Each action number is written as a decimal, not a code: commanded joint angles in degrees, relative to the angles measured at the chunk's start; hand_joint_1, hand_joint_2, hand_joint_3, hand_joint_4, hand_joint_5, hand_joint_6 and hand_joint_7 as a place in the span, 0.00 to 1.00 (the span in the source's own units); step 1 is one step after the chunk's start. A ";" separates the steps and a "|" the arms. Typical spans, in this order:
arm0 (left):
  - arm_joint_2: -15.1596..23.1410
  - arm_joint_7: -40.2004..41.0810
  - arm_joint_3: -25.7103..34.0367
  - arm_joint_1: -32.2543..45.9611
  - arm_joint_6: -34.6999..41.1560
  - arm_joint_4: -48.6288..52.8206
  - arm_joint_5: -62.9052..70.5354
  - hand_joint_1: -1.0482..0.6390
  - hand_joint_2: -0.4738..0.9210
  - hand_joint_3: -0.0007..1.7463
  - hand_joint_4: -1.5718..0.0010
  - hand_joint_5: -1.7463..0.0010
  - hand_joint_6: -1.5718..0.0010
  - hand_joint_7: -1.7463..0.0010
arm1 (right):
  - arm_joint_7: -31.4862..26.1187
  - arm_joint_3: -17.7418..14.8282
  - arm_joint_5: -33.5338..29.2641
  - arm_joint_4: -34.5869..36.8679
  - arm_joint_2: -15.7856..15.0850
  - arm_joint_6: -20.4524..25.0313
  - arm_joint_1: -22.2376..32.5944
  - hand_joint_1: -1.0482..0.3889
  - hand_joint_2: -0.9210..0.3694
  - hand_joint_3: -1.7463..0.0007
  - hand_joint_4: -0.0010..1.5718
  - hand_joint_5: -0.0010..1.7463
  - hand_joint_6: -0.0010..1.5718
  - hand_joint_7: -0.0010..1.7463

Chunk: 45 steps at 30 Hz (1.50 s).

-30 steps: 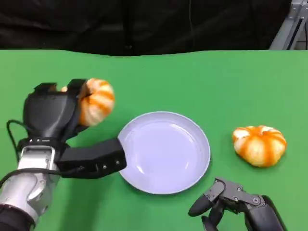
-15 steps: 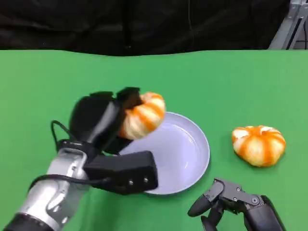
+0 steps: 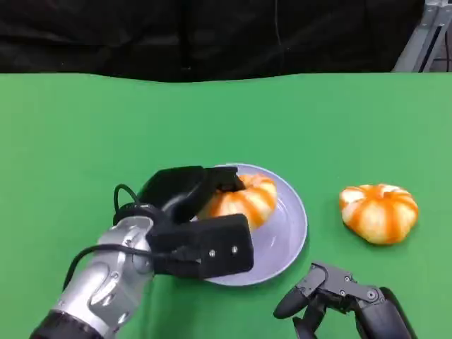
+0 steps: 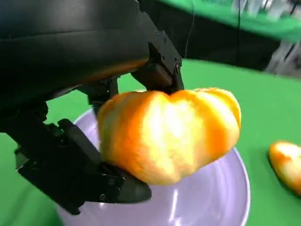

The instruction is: Grasp the bread from the table and place it into the plate.

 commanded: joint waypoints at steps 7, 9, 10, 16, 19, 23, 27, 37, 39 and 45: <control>4.67 -6.85 -1.14 -0.20 4.65 -5.82 3.58 0.14 1.00 0.17 1.00 0.82 0.92 1.00 | -0.32 -0.63 0.35 0.62 -0.45 -0.83 0.08 0.69 0.40 0.30 0.47 0.92 0.48 0.69; 5.25 -8.15 -0.99 -0.25 5.04 -6.96 3.57 0.14 1.00 0.17 1.00 0.81 0.90 0.99 | -0.43 -0.72 0.24 0.85 -0.52 -1.14 -0.02 0.69 0.40 0.30 0.47 0.92 0.48 0.69; 5.39 -8.52 -0.89 -0.21 5.13 -7.33 3.54 0.14 1.00 0.17 0.99 0.81 0.89 0.98 | -0.45 -0.73 0.19 0.90 -0.53 -1.23 -0.04 0.69 0.40 0.30 0.47 0.92 0.48 0.69; 6.24 -9.87 -0.36 -0.04 5.03 -8.84 2.95 0.15 1.00 0.16 1.00 0.74 0.87 0.98 | -0.32 -0.78 0.22 0.94 -0.51 -1.09 -0.08 0.69 0.40 0.30 0.47 0.92 0.48 0.68; 7.64 -10.06 0.75 0.50 3.08 -10.79 1.72 0.16 1.00 0.16 0.98 0.68 0.80 0.95 | -0.17 -0.78 0.62 1.16 -0.50 -1.22 -0.10 0.69 0.39 0.30 0.47 0.93 0.48 0.68; 7.88 -10.21 0.99 0.67 2.67 -11.15 1.51 0.16 1.00 0.17 0.98 0.66 0.78 0.95 | -0.16 -0.78 0.70 1.21 -0.51 -1.25 -0.11 0.69 0.39 0.30 0.47 0.94 0.48 0.68; 7.80 -7.10 1.21 1.80 1.09 -11.88 2.55 0.17 1.00 0.18 0.89 0.68 0.59 0.80 | -0.09 -0.78 0.75 0.91 -0.48 -0.88 0.03 0.68 0.39 0.31 0.46 0.93 0.47 0.68; 7.46 -5.77 1.42 2.61 0.65 -12.37 4.05 0.19 1.00 0.20 0.70 0.85 0.43 0.52 | -0.26 -0.86 0.40 1.10 -0.58 -1.32 -0.07 0.68 0.38 0.32 0.47 0.93 0.48 0.68; 7.40 -5.75 1.47 2.67 0.65 -12.43 4.09 0.19 1.00 0.20 0.69 0.86 0.44 0.52 | -0.20 -0.89 0.49 1.13 -0.62 -1.38 -0.07 0.69 0.38 0.32 0.46 0.92 0.48 0.68; 7.40 -5.76 1.38 2.55 0.32 -12.04 4.23 0.20 1.00 0.20 0.69 0.87 0.45 0.53 | 0.09 -0.86 0.93 0.93 -0.56 -0.97 0.05 0.69 0.38 0.32 0.47 0.92 0.48 0.67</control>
